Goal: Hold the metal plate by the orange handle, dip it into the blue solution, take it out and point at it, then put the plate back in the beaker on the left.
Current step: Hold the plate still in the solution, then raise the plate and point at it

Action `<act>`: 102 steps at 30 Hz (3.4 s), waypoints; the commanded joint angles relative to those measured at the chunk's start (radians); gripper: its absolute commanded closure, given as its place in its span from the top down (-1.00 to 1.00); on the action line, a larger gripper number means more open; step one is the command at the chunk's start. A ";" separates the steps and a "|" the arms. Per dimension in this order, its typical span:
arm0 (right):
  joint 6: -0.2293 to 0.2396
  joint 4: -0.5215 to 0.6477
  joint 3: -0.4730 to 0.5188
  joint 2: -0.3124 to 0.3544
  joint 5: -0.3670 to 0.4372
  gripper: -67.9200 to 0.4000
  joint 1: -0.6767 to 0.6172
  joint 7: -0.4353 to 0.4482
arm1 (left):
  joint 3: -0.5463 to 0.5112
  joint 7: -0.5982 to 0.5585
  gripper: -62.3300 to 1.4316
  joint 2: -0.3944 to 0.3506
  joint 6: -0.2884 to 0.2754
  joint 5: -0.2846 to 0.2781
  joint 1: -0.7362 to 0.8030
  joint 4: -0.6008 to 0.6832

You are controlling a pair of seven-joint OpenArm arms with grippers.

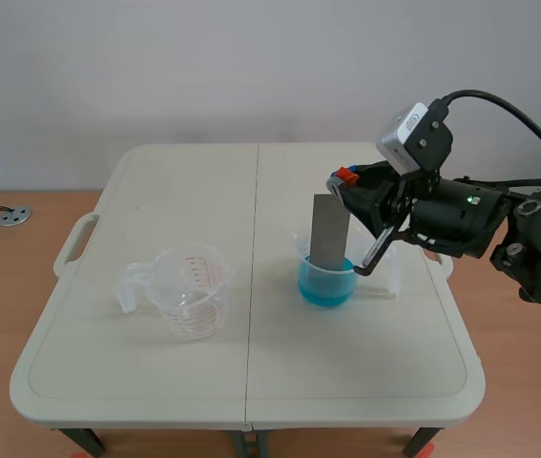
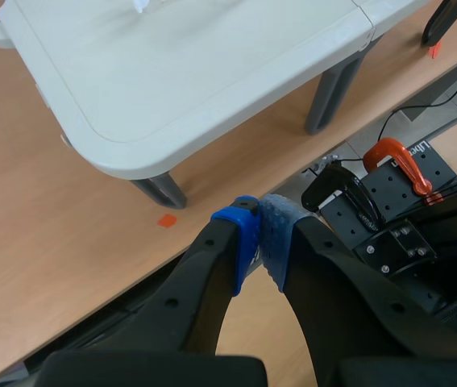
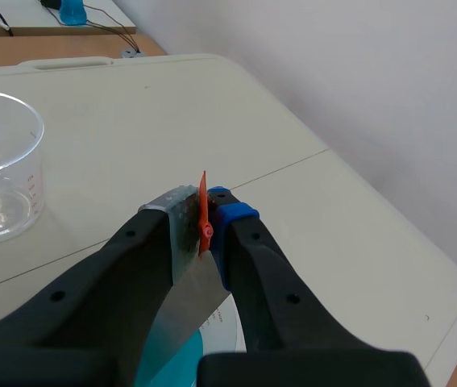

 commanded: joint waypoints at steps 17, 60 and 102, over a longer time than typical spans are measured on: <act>-0.003 0.006 -0.001 0.000 -0.001 -0.95 0.015 0.011 | 0.003 -0.015 -0.91 0.008 -0.003 -0.006 -0.003 0.012; 0.000 0.005 -0.008 0.003 -0.004 -0.95 0.015 0.034 | 0.003 -0.015 -0.91 0.008 -0.006 -0.006 -0.003 0.012; 0.028 0.376 0.080 0.111 0.004 -0.95 -0.041 0.111 | 0.003 -0.015 -0.91 0.008 -0.017 -0.006 -0.003 0.011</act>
